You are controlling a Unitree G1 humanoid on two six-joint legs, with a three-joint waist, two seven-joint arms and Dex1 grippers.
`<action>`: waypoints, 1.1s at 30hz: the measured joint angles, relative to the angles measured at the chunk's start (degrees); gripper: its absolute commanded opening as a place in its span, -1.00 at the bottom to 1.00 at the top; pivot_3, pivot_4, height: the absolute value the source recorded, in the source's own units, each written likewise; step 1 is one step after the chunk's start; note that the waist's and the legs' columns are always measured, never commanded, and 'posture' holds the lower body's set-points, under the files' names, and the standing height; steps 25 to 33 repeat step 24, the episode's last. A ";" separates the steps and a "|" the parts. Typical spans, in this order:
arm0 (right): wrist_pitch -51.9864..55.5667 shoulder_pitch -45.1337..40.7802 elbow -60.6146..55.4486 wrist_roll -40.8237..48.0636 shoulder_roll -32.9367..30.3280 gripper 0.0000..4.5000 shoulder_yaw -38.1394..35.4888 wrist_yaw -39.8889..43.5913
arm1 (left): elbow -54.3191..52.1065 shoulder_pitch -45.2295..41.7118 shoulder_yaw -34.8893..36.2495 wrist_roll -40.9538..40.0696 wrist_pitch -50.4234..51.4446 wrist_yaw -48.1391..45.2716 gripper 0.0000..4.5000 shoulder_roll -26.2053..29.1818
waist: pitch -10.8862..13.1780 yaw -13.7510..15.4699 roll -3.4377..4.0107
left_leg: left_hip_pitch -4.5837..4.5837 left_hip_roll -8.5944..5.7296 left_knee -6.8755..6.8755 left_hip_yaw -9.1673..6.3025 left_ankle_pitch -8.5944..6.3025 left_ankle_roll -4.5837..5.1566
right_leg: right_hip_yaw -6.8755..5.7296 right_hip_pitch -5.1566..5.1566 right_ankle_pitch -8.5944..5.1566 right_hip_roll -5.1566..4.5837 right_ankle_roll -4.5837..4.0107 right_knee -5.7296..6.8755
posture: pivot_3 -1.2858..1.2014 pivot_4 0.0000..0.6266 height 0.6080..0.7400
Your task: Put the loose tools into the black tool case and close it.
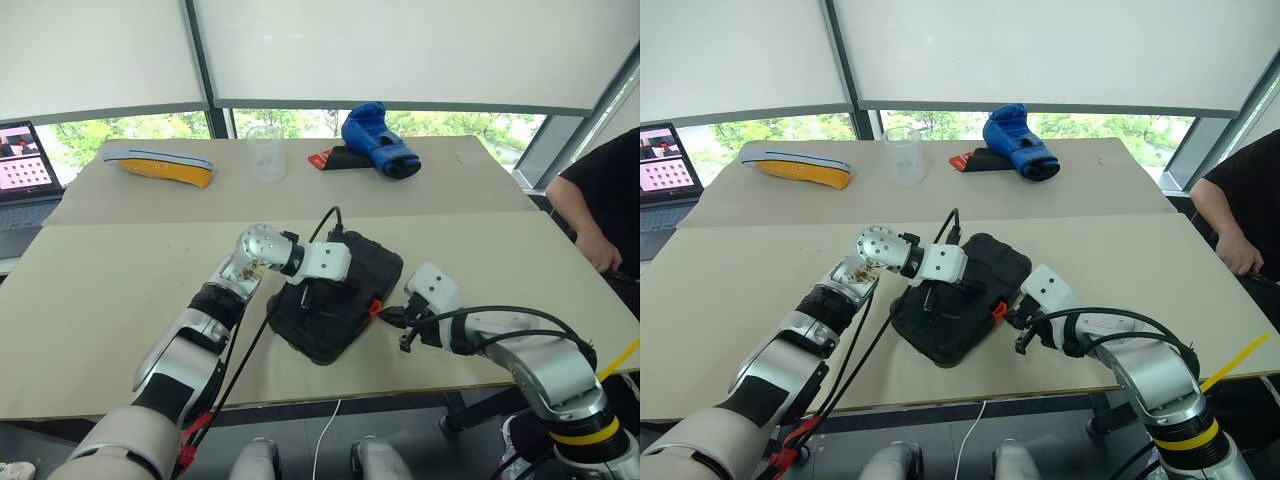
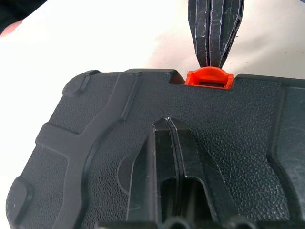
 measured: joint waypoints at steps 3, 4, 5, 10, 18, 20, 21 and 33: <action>-0.12 1.08 -0.63 0.59 -0.32 -0.74 -1.32 0.32 | -0.71 0.06 0.48 -0.24 1.58 0.02 -0.76 0.56 | 0.00 0.04 0.00 | 0.00 -0.01 -0.01 0.00 0.00 0.00 | 0.00 0.00 0.00 -0.01 0.00 0.00 | 0.03 -0.52 1.00; -0.38 2.53 -2.24 2.50 -0.28 -0.66 -3.55 1.14 | -1.40 0.61 1.47 -1.25 3.90 0.01 -0.69 0.55 | 0.00 0.13 0.00 | -0.01 -0.02 -0.02 0.00 0.00 0.00 | 0.00 -0.01 0.00 -0.03 0.00 0.00 | 0.03 -0.52 1.00; -0.67 2.99 -3.42 3.60 -0.30 -0.48 -4.76 1.74 | -1.61 1.08 2.16 -1.83 4.92 0.01 -0.52 0.60 | 0.00 0.15 0.01 | -0.04 -0.03 -0.05 0.00 0.00 0.00 | 0.00 -0.03 0.00 -0.04 0.00 0.00 | 0.03 -0.52 1.00; -3.01 9.29 -8.92 14.09 -5.42 0.22 -22.12 9.98 | -8.74 4.46 8.43 -10.28 21.73 -6.45 0.19 10.10 | 0.08 -0.21 -0.10 | -0.05 -0.03 -0.24 -0.05 0.02 0.03 | 0.03 -0.12 -0.12 0.05 -0.19 -0.01 | 0.03 -0.52 1.00; -3.37 19.76 -4.78 25.47 -16.23 0.98 -40.89 25.29 | -28.76 14.69 19.45 -23.91 49.84 -15.15 1.00 32.04 | 0.52 1.22 -0.12 | -0.17 -0.08 -0.37 -0.11 0.16 0.31 | -0.01 -0.17 -0.68 -0.01 -0.14 -0.02 | 0.03 -0.52 1.00; -4.25 20.89 -2.68 25.79 -17.89 0.98 -41.79 27.75 | -32.36 17.91 21.73 -25.12 51.99 -15.32 1.00 36.22 | 0.52 1.62 -0.12 | -0.16 -0.10 -0.33 -0.09 0.08 0.23 | -0.01 -0.15 -0.75 -0.05 -0.11 -0.04 | 0.03 -0.52 1.00; -5.24 21.18 -1.25 25.70 -18.58 0.98 -42.01 28.75 | -33.37 20.07 22.86 -25.61 52.65 -15.10 1.00 37.99 | 0.53 1.78 -0.11 | -0.16 -0.11 -0.33 -0.07 0.08 0.22 | -0.02 -0.14 -0.76 -0.08 -0.10 -0.05 | 0.03 -0.52 1.00; -8.98 20.81 1.37 23.71 -19.25 0.98 -41.27 29.51 | -34.92 22.74 24.87 -26.44 54.22 -12.92 1.00 38.66 | 0.58 2.42 -0.17 | -0.17 -0.09 -0.30 -0.07 -0.15 -0.15 | -0.07 -0.16 -0.77 -0.08 -0.09 -0.03 | 0.03 -0.52 1.00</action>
